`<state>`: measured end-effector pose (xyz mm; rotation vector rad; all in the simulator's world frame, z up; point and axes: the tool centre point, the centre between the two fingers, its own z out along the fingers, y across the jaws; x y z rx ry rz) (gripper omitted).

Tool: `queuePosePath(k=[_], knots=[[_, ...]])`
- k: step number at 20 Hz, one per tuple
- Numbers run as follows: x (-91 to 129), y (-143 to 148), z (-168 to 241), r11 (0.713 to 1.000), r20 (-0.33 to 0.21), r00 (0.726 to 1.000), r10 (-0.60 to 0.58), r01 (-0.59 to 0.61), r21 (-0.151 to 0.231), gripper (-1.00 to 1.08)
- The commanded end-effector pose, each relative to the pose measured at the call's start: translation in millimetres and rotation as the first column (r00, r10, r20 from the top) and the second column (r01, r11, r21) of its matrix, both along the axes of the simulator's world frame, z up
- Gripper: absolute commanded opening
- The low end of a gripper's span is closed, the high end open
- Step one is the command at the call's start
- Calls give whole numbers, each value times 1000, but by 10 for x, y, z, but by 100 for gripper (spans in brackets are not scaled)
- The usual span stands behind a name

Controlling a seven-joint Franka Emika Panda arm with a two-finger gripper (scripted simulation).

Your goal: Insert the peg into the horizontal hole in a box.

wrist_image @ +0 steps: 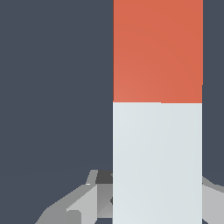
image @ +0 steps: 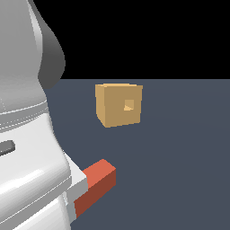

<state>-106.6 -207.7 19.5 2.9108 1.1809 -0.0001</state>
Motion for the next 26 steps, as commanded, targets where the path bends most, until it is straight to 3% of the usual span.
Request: queuePosePath(k=[1,9,17,22,26], knots=[[0,4,-5,1000,0,1000,0,0,0,-100],[58,13,13,1000,0,1000,20,-20,0,-100],[393,122,87,990,-1,990,140,-140,-1,-100],[741,288,167,964,-1,964,267,-267,-2,-100],[1069,503,247,920,-2,920,391,-391,-3,-100]])
